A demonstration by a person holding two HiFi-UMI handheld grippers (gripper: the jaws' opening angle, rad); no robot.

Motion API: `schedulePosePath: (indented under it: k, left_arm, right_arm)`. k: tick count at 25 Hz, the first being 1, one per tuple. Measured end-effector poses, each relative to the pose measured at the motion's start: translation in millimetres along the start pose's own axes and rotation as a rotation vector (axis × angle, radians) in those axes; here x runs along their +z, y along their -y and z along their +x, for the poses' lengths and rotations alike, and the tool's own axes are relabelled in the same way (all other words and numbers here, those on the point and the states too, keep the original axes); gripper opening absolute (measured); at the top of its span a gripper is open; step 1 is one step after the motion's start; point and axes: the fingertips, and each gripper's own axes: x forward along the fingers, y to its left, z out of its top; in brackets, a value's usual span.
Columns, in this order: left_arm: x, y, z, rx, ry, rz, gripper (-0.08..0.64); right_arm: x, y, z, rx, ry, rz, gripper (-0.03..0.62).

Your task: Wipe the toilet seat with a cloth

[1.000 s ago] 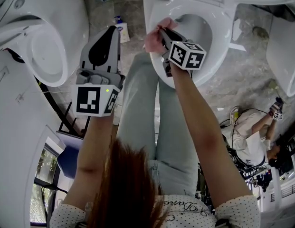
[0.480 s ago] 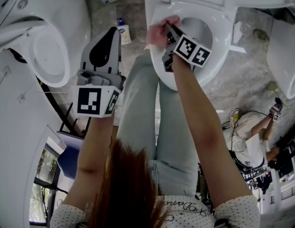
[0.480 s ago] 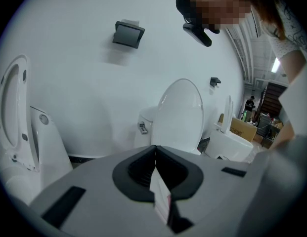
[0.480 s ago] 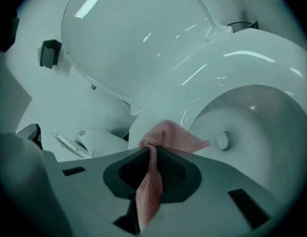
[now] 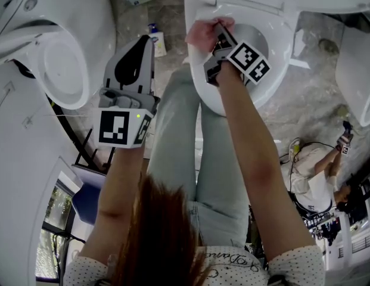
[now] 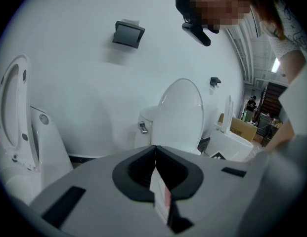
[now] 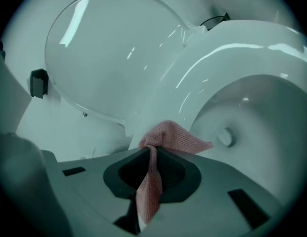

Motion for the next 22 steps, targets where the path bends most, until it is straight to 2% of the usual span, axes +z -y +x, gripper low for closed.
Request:
schedulePosePath:
  k: [4, 12, 17, 20, 22]
  left_arm:
    - [-1, 0, -2, 0.002, -0.003, 0.0, 0.005]
    - [-4, 3, -3, -0.002, -0.008, -0.003, 0.005]
    - [-6, 4, -3, -0.01, -0.014, -0.001, 0.005]
    - [-5, 6, -2, -0.011, -0.014, -0.001, 0.005]
    - [-4, 8, 0, -0.015, -0.013, 0.0, 0.005]
  right_arm:
    - [6, -3, 1, -0.001, -0.007, -0.079, 0.058]
    - [27, -17, 6, -0.004, -0.048, -0.442, 0.057]
    - [37, -25, 10, -0.002, -0.079, -0.575, 0.051]
    - [37, -20, 11, -0.016, -0.125, -0.719, 0.051]
    - [45, -19, 10, -0.024, -0.124, -0.773, 0.049]
